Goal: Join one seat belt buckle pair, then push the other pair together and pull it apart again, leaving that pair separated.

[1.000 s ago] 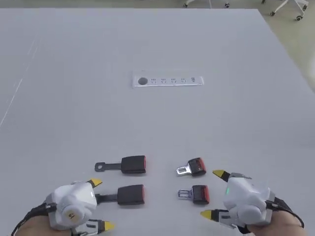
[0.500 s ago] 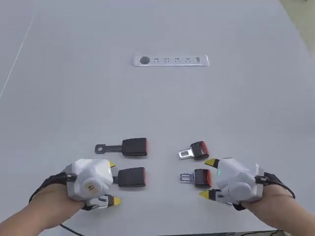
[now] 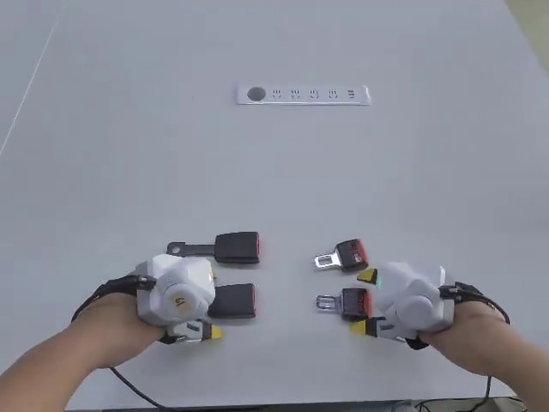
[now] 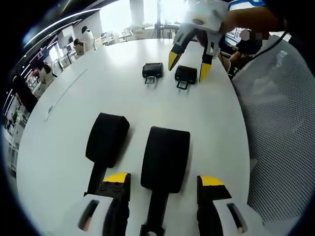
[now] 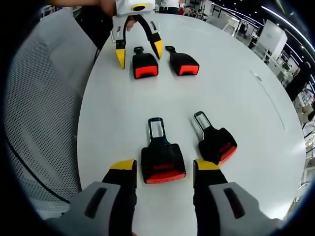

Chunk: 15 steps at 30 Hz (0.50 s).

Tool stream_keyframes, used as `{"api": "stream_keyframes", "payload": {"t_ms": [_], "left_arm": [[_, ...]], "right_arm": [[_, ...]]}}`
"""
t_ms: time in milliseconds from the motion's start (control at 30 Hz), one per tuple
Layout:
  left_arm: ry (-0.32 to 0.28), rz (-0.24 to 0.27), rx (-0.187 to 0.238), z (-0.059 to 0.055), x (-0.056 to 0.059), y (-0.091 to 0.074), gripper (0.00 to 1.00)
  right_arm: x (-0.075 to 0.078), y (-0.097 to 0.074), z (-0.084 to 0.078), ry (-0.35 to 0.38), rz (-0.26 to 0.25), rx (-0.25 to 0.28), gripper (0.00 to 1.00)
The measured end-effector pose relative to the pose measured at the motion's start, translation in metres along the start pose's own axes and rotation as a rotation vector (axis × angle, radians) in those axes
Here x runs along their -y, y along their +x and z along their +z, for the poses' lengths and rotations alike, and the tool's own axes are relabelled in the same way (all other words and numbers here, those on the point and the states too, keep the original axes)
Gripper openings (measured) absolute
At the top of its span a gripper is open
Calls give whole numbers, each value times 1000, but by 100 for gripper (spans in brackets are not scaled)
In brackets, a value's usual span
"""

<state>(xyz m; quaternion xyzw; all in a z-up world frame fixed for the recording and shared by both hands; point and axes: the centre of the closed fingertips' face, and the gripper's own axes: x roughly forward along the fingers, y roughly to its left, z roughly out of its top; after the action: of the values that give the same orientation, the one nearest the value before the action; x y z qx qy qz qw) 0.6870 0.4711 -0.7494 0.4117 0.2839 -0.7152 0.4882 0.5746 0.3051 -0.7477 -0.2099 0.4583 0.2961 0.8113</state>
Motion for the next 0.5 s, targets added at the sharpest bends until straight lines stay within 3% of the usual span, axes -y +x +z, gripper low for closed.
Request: {"api": "stream_keyframes", "payload": {"t_ms": [200,333,500], "left_arm": [[5,-30,-10,3,3,3,53],[7,-36,-16,4,0,3,50],[11,-35,-37,5,-7,3,42]], "right_arm": [[-6,5,0,28,72,9,40],[-3,3,2,27,89,13,39],[-2,3,-1,-29,107,-10,36]]}}
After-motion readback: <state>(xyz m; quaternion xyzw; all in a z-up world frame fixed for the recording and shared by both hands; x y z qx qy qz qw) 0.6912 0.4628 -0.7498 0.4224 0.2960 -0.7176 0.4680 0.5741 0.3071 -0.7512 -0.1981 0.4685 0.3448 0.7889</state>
